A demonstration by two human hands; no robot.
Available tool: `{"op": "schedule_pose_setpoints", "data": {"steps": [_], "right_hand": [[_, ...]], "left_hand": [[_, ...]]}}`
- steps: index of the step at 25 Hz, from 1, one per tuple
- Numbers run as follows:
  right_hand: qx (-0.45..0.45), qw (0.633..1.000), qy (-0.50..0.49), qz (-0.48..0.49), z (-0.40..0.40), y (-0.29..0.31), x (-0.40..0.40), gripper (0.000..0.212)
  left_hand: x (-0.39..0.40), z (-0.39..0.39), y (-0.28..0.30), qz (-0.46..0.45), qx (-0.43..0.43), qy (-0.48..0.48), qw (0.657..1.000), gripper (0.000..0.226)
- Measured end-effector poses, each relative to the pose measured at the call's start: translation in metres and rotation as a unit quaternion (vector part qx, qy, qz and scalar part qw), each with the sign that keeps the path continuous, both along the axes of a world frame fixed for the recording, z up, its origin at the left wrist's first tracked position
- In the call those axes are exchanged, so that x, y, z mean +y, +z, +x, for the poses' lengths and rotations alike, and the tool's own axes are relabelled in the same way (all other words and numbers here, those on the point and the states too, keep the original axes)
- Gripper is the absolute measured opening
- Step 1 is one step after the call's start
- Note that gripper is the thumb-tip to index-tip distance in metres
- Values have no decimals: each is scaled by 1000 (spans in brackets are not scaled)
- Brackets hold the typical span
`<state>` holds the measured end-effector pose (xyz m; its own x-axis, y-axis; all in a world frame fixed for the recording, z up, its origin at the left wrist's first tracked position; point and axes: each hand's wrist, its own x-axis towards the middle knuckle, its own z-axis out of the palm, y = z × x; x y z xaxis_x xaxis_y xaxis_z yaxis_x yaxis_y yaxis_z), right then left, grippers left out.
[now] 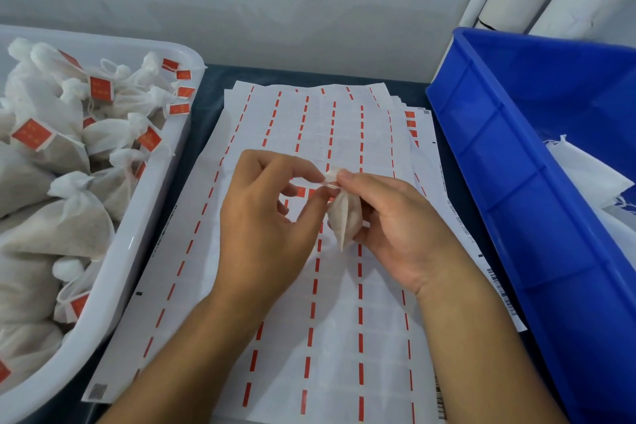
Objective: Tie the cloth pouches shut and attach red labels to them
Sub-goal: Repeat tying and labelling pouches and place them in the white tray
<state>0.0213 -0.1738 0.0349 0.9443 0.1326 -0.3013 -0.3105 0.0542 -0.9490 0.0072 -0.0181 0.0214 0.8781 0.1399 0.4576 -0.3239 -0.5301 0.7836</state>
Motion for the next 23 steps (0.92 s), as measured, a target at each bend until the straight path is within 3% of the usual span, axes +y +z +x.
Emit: {"op": "schedule_pose_setpoints", "data": {"steps": [4, 13, 19, 23], "right_hand": [[-5, 1000, -24, -16, 1, 3, 1, 40], [-68, 991, -11, -112, -1, 4, -1, 31], [-117, 976, 7, -183, -3, 7, -2, 23], [-140, 972, 10, -189, -3, 6, -3, 21]], "left_hand": [[1, 0, -5, 44, -10, -13, 999, 19], [5, 2, -1, 80, 7, -39, 996, 17], [3, 2, -2, 97, 51, -28, 994, 11], [0, 3, -2, 76, 137, -33, 987, 12]]}}
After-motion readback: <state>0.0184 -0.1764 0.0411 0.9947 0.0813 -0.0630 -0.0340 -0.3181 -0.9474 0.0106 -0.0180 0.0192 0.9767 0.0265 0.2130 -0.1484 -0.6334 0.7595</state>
